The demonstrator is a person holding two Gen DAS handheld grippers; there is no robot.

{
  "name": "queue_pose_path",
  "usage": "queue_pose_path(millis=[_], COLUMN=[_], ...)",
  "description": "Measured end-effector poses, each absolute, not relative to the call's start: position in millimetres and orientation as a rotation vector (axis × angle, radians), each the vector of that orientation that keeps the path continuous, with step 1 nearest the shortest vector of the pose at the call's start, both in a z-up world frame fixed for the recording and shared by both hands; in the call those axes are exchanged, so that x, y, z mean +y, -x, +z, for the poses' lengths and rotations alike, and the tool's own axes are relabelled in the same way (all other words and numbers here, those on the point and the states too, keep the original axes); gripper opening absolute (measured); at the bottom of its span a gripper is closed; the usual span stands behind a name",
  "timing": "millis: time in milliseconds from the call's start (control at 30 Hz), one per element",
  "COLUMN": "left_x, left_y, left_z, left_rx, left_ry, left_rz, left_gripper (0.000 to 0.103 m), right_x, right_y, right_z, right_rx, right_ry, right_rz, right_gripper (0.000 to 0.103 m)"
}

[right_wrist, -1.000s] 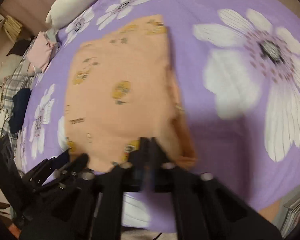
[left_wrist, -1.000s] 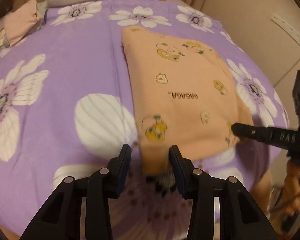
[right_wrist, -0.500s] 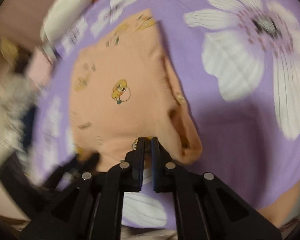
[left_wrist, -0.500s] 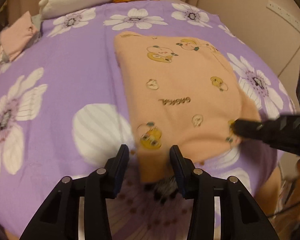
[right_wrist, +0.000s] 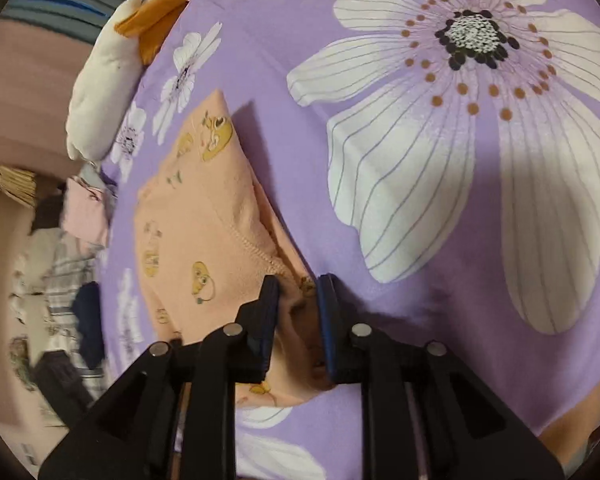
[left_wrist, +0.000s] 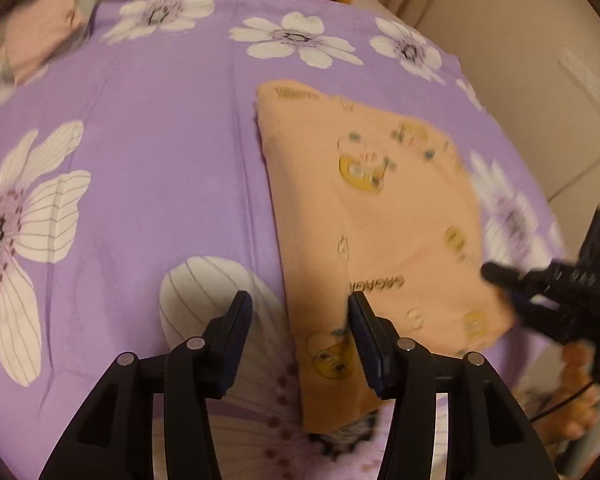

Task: Fold small clothes
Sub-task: 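Grasp the folded garment end with the left tool and fold it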

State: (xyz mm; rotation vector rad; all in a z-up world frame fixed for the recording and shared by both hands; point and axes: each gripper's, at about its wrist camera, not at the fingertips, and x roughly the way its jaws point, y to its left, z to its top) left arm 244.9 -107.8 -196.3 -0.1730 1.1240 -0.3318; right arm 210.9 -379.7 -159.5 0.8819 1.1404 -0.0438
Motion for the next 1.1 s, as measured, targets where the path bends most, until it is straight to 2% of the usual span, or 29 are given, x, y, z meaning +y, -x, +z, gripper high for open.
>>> queue_pose_path(millis=[100,200,267,333,367,400,433,533,600,700,767,800,900,967,1033,1067,1100], left_x=[-102.0,-118.7,-125.8,-120.5,-120.0,-119.2,-117.0,-113.5,-117.9,-124.1,-126.6,-130.9,-134.9,-120.2,-97.9,-87.4,-76.5], left_y=[-272.8,-307.3,-328.0,-326.9,-326.2,-327.3,-329.5,-348.8,-366.9,-390.6,-389.3,-389.5,-395.0,-391.1,-374.2,-363.6,-351.3], left_z=[-171.8,-177.5,-216.9,-219.2,-212.8,-205.6,-194.2,-171.3,-179.0,-219.3,-217.7,-216.9,-209.6,-200.1,-186.3,-179.7,-177.0], left_rx=[1.066,1.064,1.221,1.192,1.19,1.189,1.161,1.096,1.131,1.247,1.17,1.183,1.226,1.25,1.233,1.227,1.224], left_ry=[0.278,0.177,0.177,0.212,0.19,0.171,0.162,0.212,0.248,0.175,0.167,0.138,0.095,0.181,0.293,0.337,0.38], left_rz=[-0.384,-0.325,-0.284,-0.313,-0.333,-0.347,-0.347,-0.386,-0.404,-0.3,-0.307,-0.3,-0.301,-0.305,-0.341,-0.366,-0.395], left_gripper=[0.051,0.051,0.05,0.049,0.045,0.043,0.042,0.042,0.042,0.042,0.043,0.043,0.043,0.043,0.043,0.045,0.055], right_x=[-365.5,-352.4,-343.1,-342.1,-346.6,-345.5,-345.8,-350.6,-349.6,-344.9,-347.5,-355.8,-371.6,-377.8,-379.5,-381.1,-383.2], right_y=[-231.7,-260.8,-291.6,-317.0,-315.6,-315.1,-315.1,-319.6,-332.3,-358.3,-373.5,-373.3,-369.4,-355.9,-332.6,-321.4,-310.3], right_z=[-117.8,-100.8,-120.2,-161.0,-166.1,-162.9,-153.6,-131.4,-123.4,-145.5,-172.3,-172.6,-166.8,-149.6,-124.7,-115.9,-108.0], right_rx=[1.042,0.993,1.045,1.19,1.167,1.152,1.142,1.106,1.074,1.148,1.195,1.146,1.159,1.136,1.084,1.07,1.067], right_ry=[-0.788,-0.688,-0.651,-0.666,-0.715,-0.725,-0.721,-0.717,-0.696,-0.604,-0.604,-0.641,-0.724,-0.735,-0.692,-0.668,-0.647], right_rz=[0.027,0.053,0.028,-0.013,-0.004,0.01,0.051,0.073,0.094,0.046,-0.001,0.021,0.032,0.037,0.09,0.116,0.138], right_gripper=[0.025,0.025,0.023,0.016,0.015,0.015,0.022,0.021,0.021,0.021,0.015,0.015,0.015,0.023,0.024,0.033,0.039])
